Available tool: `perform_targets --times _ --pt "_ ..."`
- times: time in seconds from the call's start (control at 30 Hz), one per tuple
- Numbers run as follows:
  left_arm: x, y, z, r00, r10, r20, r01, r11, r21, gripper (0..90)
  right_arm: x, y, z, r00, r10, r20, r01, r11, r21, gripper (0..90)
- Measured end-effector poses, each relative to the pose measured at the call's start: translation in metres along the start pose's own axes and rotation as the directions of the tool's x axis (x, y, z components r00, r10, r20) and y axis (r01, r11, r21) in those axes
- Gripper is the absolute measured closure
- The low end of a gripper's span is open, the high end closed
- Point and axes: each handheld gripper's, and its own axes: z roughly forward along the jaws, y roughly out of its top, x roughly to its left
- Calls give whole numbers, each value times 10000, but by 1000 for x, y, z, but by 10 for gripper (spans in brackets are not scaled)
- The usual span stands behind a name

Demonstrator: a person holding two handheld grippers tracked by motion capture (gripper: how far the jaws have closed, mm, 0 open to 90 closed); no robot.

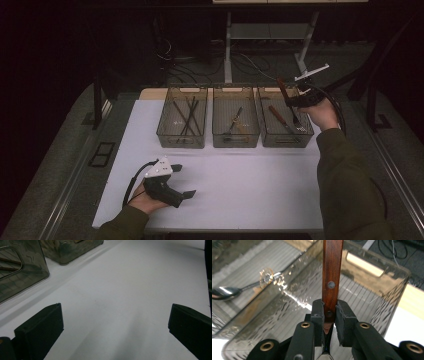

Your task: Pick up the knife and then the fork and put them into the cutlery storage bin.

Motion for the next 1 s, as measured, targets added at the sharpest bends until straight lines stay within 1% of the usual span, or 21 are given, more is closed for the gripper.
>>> perform_targets --times 0.17,0.2,0.37,0.63,0.67,0.7,0.73,0.77,0.83,0.9,0.97,1.0 --pt "0 0 0 10000 -16 26 17 10000 -51 0 0 -11 14 10000 -17 29 16 9991 425 776" --pt "0 0 0 10000 -9 14 9 10000 -61 0 0 -13 16 10000 3 81 -6 9989 475 776" --pt "0 0 0 10000 -4 25 4 10000 -60 0 -2 -23 24 9998 194 29 -196 9977 647 775" --pt "-1 0 0 10000 -32 35 33 10000 -87 0 0 -29 34 9997 226 -23 -221 9933 1131 773" --pt "-1 0 1 10000 -37 34 37 10000 -87 0 1 -29 36 9996 268 -80 -256 9913 1291 764" --pt "-1 0 0 10000 -30 34 31 10000 -80 0 1 -29 38 9998 199 -94 -184 9897 1421 747" --pt "-1 0 0 10000 -24 34 25 10000 -76 0 3 -29 39 10000 92 36 -96 9896 1437 699" --pt "-1 0 0 10000 -33 31 33 10000 -85 0 3 -29 39 9998 156 129 -172 9902 1383 659" --pt "-1 0 0 10000 -33 39 34 10000 -94 0 3 -28 39 9994 322 112 -333 9919 1230 593" --pt "-1 0 0 10000 -29 32 29 10000 -74 0 2 -28 38 9993 315 182 -335 9924 1186 546" --pt "-1 0 0 10000 -32 31 32 9999 -96 0 3 -28 37 9989 445 145 -459 9929 1098 516" --pt "-1 0 0 10000 -34 26 34 9999 -99 0 3 -28 36 9989 436 152 -450 9936 1037 501"
